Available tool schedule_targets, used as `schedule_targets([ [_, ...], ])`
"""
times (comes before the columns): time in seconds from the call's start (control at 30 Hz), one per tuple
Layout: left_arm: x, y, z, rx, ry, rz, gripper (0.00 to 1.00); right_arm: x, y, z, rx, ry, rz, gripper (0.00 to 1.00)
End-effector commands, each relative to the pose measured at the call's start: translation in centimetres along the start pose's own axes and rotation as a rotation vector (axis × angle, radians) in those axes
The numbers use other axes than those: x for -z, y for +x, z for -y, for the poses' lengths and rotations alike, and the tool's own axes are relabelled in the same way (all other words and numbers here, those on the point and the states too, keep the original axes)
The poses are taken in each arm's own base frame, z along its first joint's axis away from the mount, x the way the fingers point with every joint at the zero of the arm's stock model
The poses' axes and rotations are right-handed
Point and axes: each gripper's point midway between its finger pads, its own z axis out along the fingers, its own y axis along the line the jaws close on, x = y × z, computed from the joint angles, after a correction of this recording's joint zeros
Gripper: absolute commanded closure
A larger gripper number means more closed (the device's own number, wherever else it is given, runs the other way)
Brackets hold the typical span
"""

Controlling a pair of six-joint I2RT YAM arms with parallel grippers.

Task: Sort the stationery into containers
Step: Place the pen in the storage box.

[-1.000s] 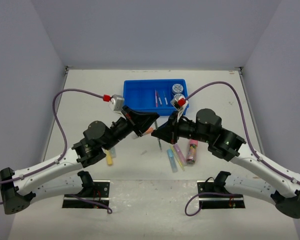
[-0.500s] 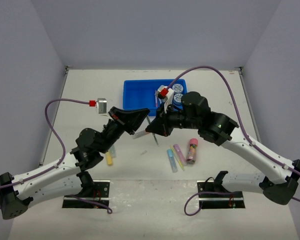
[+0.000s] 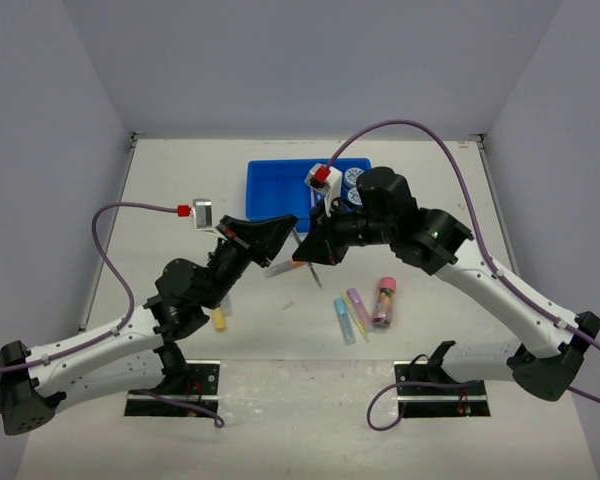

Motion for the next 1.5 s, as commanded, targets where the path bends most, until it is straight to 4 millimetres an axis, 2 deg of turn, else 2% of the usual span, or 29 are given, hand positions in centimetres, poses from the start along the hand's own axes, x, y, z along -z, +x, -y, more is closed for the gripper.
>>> schedule_targets([
  [0.0, 4.3, 9.3, -3.4, -0.139, -0.168, -0.459, 1.0, 2.6, -14.0, 1.4, 0.163, 0.089, 0.519, 1.0],
  [0.03, 3.9, 7.4, -4.4, -0.189, -0.265, -0.415, 0.9, 1.6, -12.6, 2.3, 0.137, 0.094, 0.491, 1.0],
  [0.07, 3.5, 5.2, -5.8, -0.241, -0.378, -0.345, 0.74, 0.3, -10.8, 3.5, 0.101, 0.102, 0.452, 1.0],
  [0.1, 3.3, 3.4, -6.2, -0.279, -0.441, -0.295, 0.61, -0.4, -9.6, 4.1, 0.077, 0.104, 0.428, 1.0],
  [0.13, 2.8, 1.3, -6.0, -0.317, -0.494, -0.254, 0.33, -1.1, -8.5, 4.6, 0.057, 0.104, 0.406, 1.0],
  [0.2, 2.2, -2.0, -6.4, -0.397, -0.588, -0.178, 0.05, -2.7, -6.1, 6.2, 0.002, 0.123, 0.353, 1.0],
  [0.23, 1.6, -4.3, -5.2, -0.395, -0.602, -0.117, 0.0, -3.2, -5.5, 7.1, -0.015, 0.146, 0.34, 1.0],
  [0.3, 1.3, -7.8, -3.7, -0.386, -0.633, -0.031, 0.0, -4.1, -4.3, 9.5, -0.061, 0.215, 0.303, 1.0],
  [0.33, 1.7, -8.6, -3.6, -0.388, -0.654, -0.015, 0.0, -4.5, -3.8, 11.1, -0.088, 0.251, 0.28, 1.0],
  [0.37, 1.9, -10.2, -3.1, -0.374, -0.673, 0.027, 0.0, -4.2, -4.3, 12.5, -0.109, 0.3, 0.29, 1.0],
  [0.43, 3.0, -11.5, -2.8, -0.375, -0.684, 0.045, 0.0, -3.7, -4.3, 15.7, -0.153, 0.417, 0.277, 1.0],
  [0.5, 4.2, -11.7, -3.4, -0.382, -0.699, 0.039, 0.0, -2.7, -5.1, 19.9, -0.195, 0.568, 0.269, 1.0],
  [0.57, 5.2, -10.8, -4.3, -0.389, -0.707, 0.008, 0.0, -2.6, -5.7, 23.7, -0.217, 0.698, 0.24, 1.0],
  [0.6, 5.7, -10.1, -4.9, -0.395, -0.712, -0.013, 0.0, -2.6, -5.9, 25.8, -0.225, 0.766, 0.224, 1.0],
  [0.67, 6.4, -8.4, -6.1, -0.409, -0.719, -0.068, 0.0, -4.1, -6.2, 29.5, -0.247, 0.833, 0.187, 1.0],
  [0.77, 7.9, -5.0, -8.8, -0.452, -0.749, -0.178, 0.0, -5.1, -5.5, 33.8, -0.295, 0.907, 0.106, 1.0],
  [0.83, 8.7, -3.7, -9.9, -0.472, -0.772, -0.231, 0.0, -6.2, -5.5, 35.4, -0.303, 0.92, 0.076, 1.0],
  [0.93, 9.5, -2.5, -11.1, -0.497, -0.806, -0.277, 0.0, -6.9, -5.4, 36.6, -0.312, 0.939, 0.064, 1.0],
  [1.1, 10.7, -1.2, -12.7, -0.527, -0.85, -0.327, 0.0, -8.8, -2.5, 38.6, -0.342, 0.95, -0.001, 1.0],
  [1.17, 11.1, -0.9, -13.2, -0.536, -0.862, -0.34, 0.0, -9.2, -1.3, 39.1, -0.355, 0.952, -0.025, 0.96],
  [1.27, 11.8, -0.8, -13.8, -0.558, -0.881, -0.35, 0.0, -9.4, -0.7, 39.2, -0.359, 0.948, -0.036, 0.85],
  [1.33, 12.0, -0.9, -14.0, -0.569, -0.893, -0.348, 0.0, -9.3, -0.8, 39.1, -0.36, 0.949, -0.034, 0.67],
  [1.37, 12.1, -1.0, -14.1, -0.57, -0.897, -0.349, 0.0, -9.2, -0.9, 39.0, -0.36, 0.948, -0.031, 0.61],
  [1.47, 12.1, -0.9, -14.2, -0.569, -0.901, -0.347, 0.0, -8.6, -2.1, 38.2, -0.351, 0.94, -0.007, 0.57],
])
